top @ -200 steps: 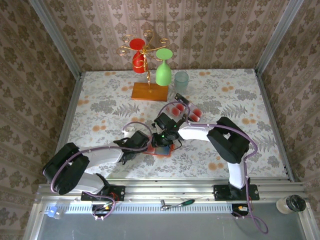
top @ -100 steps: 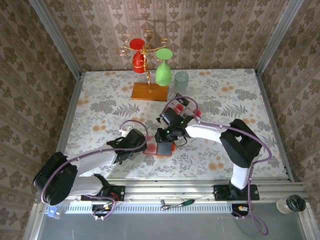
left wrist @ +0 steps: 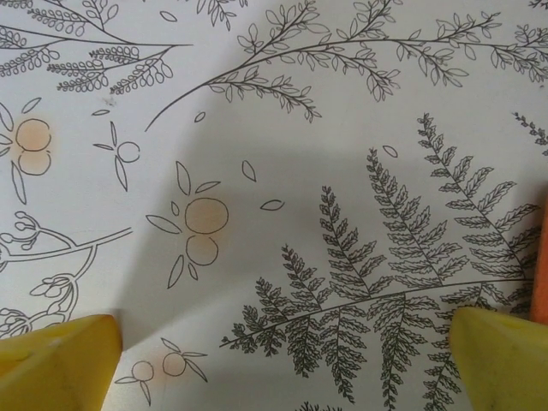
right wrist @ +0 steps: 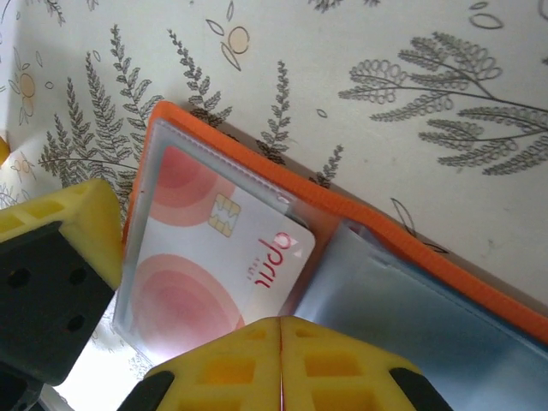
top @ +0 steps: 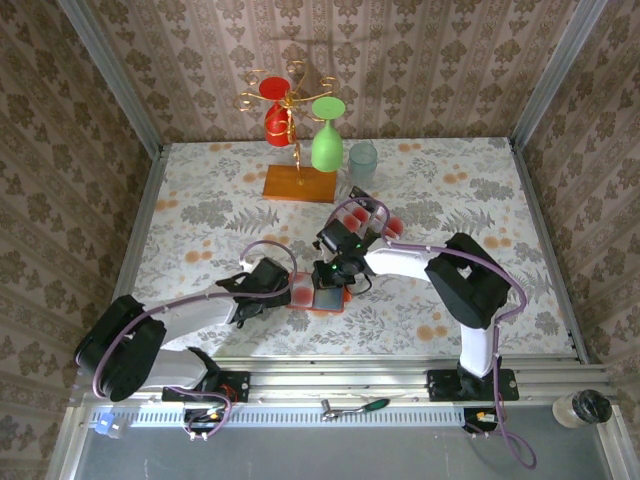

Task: Put the credit cards into the card holder
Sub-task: Insert the credit card into the card slot.

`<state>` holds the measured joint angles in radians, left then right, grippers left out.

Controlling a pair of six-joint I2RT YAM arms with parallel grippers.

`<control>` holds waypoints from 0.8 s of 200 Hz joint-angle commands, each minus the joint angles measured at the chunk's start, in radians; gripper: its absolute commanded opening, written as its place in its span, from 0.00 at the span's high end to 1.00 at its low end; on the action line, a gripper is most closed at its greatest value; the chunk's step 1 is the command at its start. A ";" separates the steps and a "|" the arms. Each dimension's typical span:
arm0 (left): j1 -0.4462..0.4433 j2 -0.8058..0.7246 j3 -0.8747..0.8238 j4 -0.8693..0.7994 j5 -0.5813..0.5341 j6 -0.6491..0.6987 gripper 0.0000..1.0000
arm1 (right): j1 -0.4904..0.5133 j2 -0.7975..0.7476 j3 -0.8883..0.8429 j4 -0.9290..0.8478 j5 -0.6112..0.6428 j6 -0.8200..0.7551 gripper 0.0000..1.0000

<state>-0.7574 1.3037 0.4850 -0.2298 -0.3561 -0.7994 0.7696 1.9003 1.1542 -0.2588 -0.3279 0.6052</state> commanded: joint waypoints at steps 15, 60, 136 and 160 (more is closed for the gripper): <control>0.005 0.038 -0.014 0.015 0.030 0.016 0.00 | 0.014 0.039 0.044 -0.010 -0.020 0.001 0.91; 0.001 0.051 -0.017 0.032 0.034 0.008 0.00 | 0.018 0.081 0.076 -0.017 -0.027 0.001 0.91; -0.055 0.020 -0.061 0.051 0.015 -0.062 0.00 | 0.018 0.106 0.114 -0.034 -0.045 -0.011 0.92; -0.057 -0.011 -0.068 0.038 0.004 -0.076 0.00 | 0.017 0.074 0.104 -0.038 -0.048 -0.012 0.92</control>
<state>-0.8051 1.3033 0.4522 -0.1833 -0.4168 -0.8253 0.7826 1.9858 1.2438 -0.2657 -0.3527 0.6044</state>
